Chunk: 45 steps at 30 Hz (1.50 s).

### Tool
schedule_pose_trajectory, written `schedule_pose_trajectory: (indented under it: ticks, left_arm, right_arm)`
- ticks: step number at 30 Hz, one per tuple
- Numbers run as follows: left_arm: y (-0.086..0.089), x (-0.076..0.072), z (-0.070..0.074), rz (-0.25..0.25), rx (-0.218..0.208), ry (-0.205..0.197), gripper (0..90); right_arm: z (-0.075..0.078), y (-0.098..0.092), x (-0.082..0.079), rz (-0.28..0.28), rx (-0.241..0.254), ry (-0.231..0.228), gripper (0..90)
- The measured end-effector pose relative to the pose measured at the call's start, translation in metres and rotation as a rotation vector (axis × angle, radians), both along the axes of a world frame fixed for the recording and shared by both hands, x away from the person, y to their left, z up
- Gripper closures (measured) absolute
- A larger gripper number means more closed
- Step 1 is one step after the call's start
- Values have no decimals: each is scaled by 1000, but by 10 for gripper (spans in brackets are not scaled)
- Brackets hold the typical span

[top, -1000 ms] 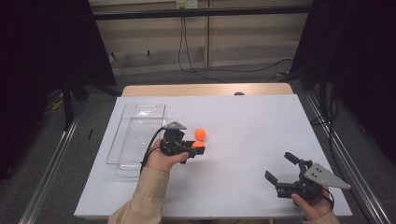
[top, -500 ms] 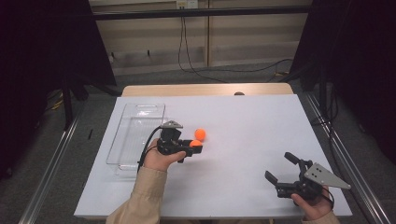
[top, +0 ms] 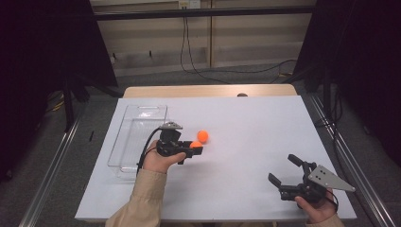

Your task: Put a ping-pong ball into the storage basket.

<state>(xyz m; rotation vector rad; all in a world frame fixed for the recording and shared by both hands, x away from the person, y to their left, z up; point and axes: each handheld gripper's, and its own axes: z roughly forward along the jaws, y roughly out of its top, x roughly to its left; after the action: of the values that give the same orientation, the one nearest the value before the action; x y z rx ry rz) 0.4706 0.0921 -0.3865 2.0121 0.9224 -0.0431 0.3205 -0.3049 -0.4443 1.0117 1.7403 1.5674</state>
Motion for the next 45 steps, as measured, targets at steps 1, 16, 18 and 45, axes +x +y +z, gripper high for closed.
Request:
schedule_pose_trajectory:
  ticks: [1,16,18,45]
  left_arm:
    - [1,0,0,-3,3,0,512]
    - [10,2,2,15,-13,12,512]
    - [10,2,3,28,0,7,511]
    - [22,3,8,30,-2,16,512]
  right_arm:
    - [0,0,0,-4,3,0,14]
    - [-1,0,1,4,-8,-1,15]
    - [-1,0,1,4,-7,-1,14]
    - [0,0,0,1,-1,-1,15]
